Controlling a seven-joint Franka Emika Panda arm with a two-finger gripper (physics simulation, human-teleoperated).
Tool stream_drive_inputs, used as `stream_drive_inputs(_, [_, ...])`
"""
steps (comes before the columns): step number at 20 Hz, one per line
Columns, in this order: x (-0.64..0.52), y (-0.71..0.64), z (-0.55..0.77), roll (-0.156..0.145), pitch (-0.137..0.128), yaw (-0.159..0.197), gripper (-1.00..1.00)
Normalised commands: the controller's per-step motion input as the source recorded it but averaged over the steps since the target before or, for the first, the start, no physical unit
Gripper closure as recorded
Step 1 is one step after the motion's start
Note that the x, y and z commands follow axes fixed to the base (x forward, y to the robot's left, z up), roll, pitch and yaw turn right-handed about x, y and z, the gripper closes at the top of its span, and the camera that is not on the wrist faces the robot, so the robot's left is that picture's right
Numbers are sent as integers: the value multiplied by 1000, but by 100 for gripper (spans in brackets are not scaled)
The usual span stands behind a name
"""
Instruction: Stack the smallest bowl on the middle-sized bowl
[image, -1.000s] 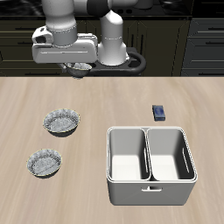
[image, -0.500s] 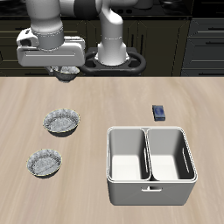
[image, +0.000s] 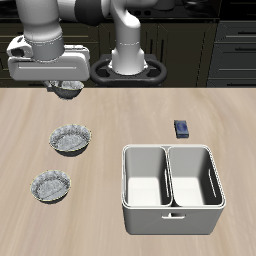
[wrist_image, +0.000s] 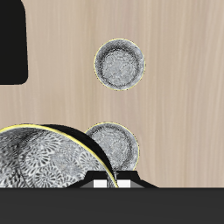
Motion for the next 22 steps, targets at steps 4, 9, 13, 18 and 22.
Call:
stream_drive_inputs(4, [315,-28,95,-8,-12,-25,100])
stream_drive_inputs(9, [305,-80,127,24,-21,-20,100])
stream_drive_inputs(13, [232,-11,19,-5,0,15,100])
stream_drive_inputs(18, [198,-13,-23,16,0,-2,100])
stream_drive_inputs(22, [222,-156,24,-14,-6,8,100])
